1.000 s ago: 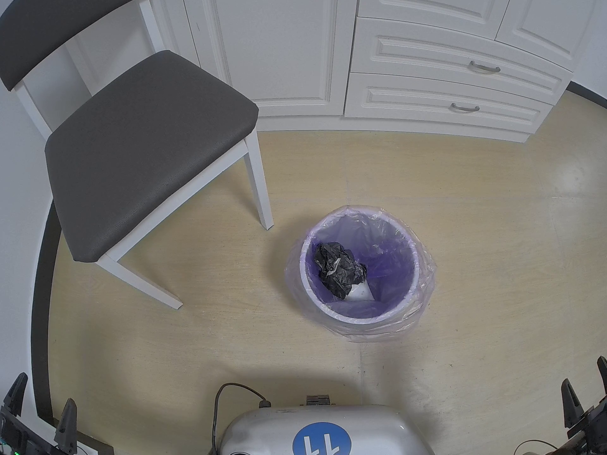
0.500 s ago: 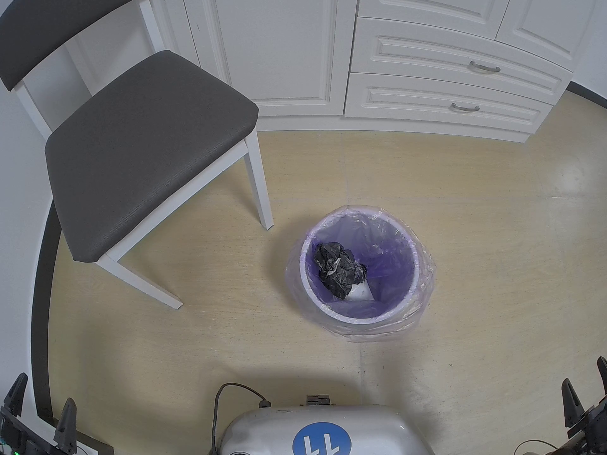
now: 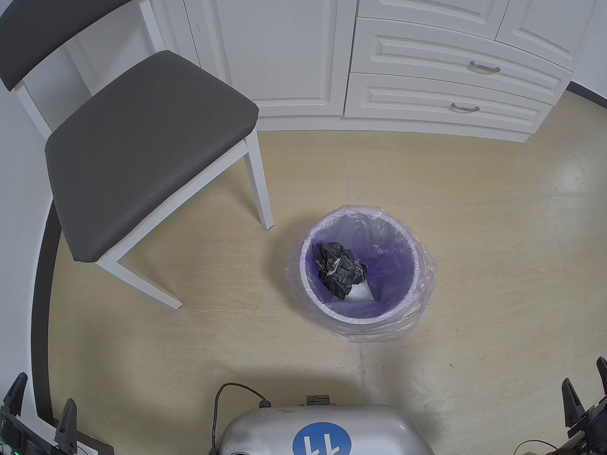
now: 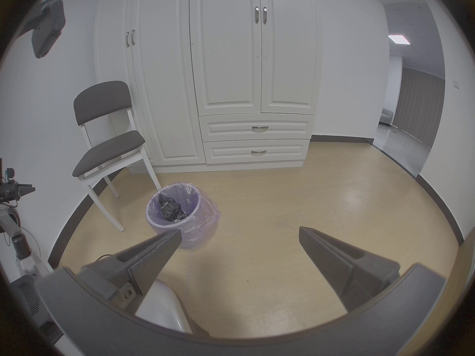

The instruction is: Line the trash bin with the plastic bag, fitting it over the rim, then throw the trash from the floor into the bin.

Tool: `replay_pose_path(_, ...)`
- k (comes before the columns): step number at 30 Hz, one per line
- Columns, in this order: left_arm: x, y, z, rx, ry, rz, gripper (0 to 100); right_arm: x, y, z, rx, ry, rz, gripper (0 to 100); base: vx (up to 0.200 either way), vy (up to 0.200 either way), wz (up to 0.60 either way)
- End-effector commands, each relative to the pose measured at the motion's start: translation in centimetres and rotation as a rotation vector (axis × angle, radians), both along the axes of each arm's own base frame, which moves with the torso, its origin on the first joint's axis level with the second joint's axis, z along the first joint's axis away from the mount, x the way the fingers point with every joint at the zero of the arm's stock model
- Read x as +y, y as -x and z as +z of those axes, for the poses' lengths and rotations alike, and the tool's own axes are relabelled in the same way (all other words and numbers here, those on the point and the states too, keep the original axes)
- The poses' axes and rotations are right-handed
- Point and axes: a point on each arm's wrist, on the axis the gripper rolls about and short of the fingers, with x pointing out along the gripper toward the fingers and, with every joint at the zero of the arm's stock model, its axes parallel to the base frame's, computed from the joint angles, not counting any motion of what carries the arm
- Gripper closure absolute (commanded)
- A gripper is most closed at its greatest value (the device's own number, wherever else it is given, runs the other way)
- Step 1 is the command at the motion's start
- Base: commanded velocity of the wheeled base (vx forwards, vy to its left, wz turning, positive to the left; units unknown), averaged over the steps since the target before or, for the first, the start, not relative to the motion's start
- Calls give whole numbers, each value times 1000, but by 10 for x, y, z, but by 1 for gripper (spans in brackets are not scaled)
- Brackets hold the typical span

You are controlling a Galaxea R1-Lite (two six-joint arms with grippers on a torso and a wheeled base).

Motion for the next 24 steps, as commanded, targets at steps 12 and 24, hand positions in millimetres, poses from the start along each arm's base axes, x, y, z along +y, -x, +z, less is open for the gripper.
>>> replay_pose_path(12, 0, 0, -5, 7, 26, 6, 0, 0, 0, -5, 0, 2, 0, 0, 0, 0, 0)
replay_pose_path(24, 0, 0, -5, 7, 26, 6, 0, 0, 0, -5, 0, 0, 0, 0, 0, 0, 0)
